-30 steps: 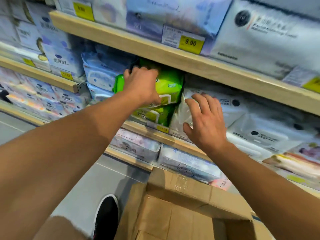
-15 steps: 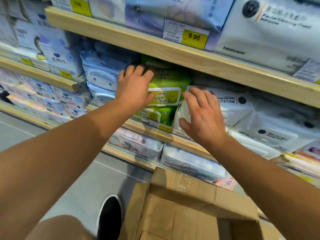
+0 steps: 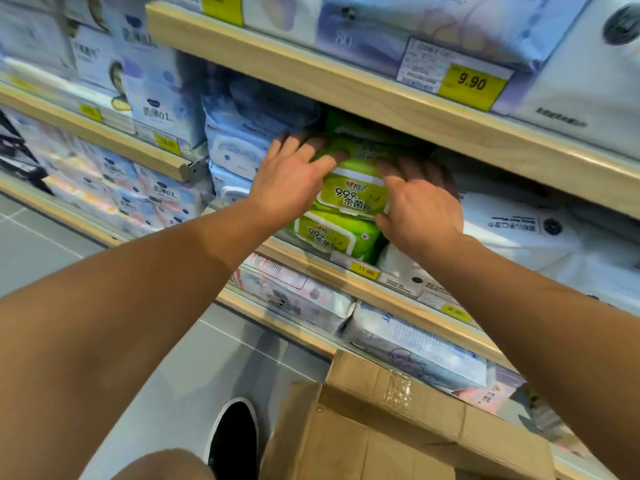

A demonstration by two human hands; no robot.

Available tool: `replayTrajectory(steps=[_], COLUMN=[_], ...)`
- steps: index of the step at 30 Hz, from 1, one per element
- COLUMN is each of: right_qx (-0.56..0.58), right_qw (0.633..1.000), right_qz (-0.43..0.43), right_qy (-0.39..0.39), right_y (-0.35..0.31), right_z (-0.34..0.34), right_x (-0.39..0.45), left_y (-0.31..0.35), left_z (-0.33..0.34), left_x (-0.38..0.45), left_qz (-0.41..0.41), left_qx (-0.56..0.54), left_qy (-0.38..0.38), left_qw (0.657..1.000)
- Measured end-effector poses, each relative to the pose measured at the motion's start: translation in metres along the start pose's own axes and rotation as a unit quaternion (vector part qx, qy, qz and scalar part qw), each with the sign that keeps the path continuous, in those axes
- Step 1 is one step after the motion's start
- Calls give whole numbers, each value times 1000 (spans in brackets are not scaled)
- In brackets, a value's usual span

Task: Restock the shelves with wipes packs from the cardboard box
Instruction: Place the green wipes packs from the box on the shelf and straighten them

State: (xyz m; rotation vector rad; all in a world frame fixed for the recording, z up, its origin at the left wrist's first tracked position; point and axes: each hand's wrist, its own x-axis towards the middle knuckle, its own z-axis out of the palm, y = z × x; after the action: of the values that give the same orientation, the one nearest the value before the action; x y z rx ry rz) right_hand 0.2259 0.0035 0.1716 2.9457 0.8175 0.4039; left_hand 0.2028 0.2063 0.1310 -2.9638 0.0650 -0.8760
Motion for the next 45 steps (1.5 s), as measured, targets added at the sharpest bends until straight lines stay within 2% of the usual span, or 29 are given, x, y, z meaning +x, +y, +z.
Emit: replayTrajectory(steps=[3,8,18,22,26,29,33,41,45], right_qx=[17,3,100,9,-34,-54,-97,-171,-185], right_qw=[998,1000,994,999,998,997,991,974,975], right_qz=[-31,9,31,7,-13,-27,-68,-61,-56], right_qy=[57,21,17,44,44,51,62,134,113], right_y=[2,1,-9,-10,-8,-15,-27,-24,-21], right_z=[5,8,-4,4,10,12,31,73,73], right_x=[6,19,25,21,17,12,3,11,17], left_y=[-5,2,-11,-10,-5,8,15,16,18], left_z=[-1,6,3,11,13,16,35,52,53], left_x=[9,14,11,11,1,-18,-37,-32,-28], left_qz=[-26,-46,-54,-57,-85,-67,-64,-79,-75], left_qx=[-8,-14,-23,-21,-14,15,31,22,21], left_qy=[-14,-43,-45,-51,-62,-29,-51,-22,-26], left_qw=[1000,998,997,997,994,997,996,996,997])
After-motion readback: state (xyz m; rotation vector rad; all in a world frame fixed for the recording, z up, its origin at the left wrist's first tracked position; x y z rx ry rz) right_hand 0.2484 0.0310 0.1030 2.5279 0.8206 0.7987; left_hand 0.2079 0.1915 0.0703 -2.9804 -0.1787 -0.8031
